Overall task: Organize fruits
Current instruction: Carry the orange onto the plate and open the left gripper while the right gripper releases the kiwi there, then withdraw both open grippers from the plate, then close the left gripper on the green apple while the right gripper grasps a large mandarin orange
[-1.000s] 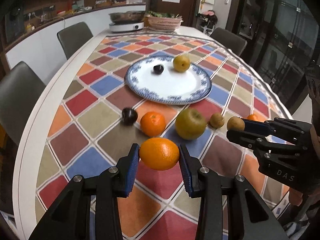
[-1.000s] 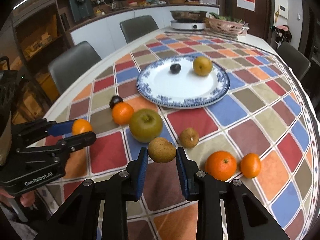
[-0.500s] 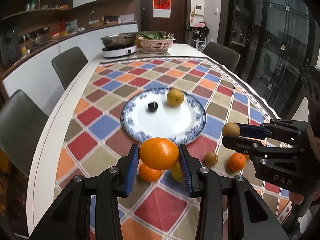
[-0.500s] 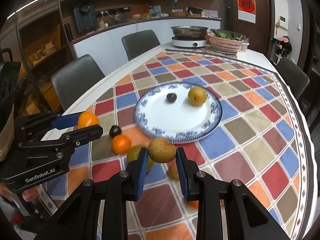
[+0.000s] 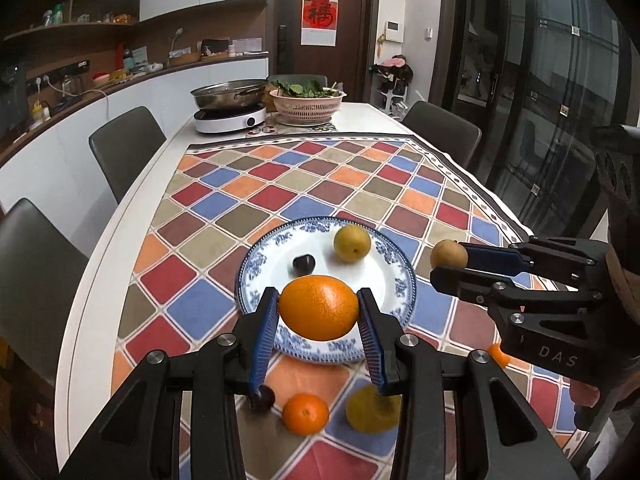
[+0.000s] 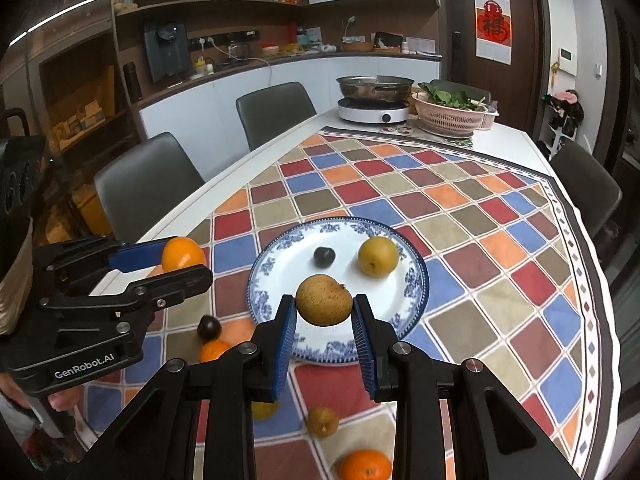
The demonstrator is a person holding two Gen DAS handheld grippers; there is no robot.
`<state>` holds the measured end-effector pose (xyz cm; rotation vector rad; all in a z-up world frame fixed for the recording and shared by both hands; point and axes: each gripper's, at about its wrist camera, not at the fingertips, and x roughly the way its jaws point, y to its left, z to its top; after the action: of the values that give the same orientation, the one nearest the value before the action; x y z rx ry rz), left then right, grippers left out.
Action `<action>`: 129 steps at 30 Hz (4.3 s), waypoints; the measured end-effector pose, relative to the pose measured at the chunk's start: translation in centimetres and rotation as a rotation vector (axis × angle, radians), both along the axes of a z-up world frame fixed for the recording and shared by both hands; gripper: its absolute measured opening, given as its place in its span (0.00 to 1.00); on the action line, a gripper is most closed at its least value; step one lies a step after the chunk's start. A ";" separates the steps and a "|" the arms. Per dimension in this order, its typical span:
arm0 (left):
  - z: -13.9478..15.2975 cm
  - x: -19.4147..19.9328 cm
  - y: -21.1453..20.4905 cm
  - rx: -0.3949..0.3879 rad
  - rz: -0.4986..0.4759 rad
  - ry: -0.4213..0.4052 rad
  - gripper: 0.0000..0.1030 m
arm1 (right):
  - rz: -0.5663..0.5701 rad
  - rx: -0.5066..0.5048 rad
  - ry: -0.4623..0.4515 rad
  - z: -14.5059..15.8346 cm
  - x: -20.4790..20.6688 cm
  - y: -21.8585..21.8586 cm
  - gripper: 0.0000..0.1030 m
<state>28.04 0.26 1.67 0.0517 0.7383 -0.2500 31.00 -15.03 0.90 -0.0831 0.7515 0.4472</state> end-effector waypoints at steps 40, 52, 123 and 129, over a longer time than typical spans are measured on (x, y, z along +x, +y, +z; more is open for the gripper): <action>-8.8 14.4 0.2 0.015 -0.032 0.293 0.52 | -0.025 -0.051 0.277 -8.1 12.7 1.5 0.29; -5.1 10.9 0.7 0.042 0.010 0.215 0.55 | -0.059 -0.037 0.227 -5.8 10.8 0.7 0.39; -8.1 -9.0 -3.2 0.104 -0.093 -0.019 0.64 | -0.289 0.033 0.135 -8.9 -10.0 -5.6 0.51; -9.1 -7.7 -3.2 0.090 -0.107 0.026 0.62 | -0.287 0.029 0.167 -9.9 -9.4 -5.5 0.51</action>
<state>20.35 -2.97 -7.39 0.1743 0.7737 -0.3198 21.60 -20.50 -8.99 0.0895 0.9054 0.1924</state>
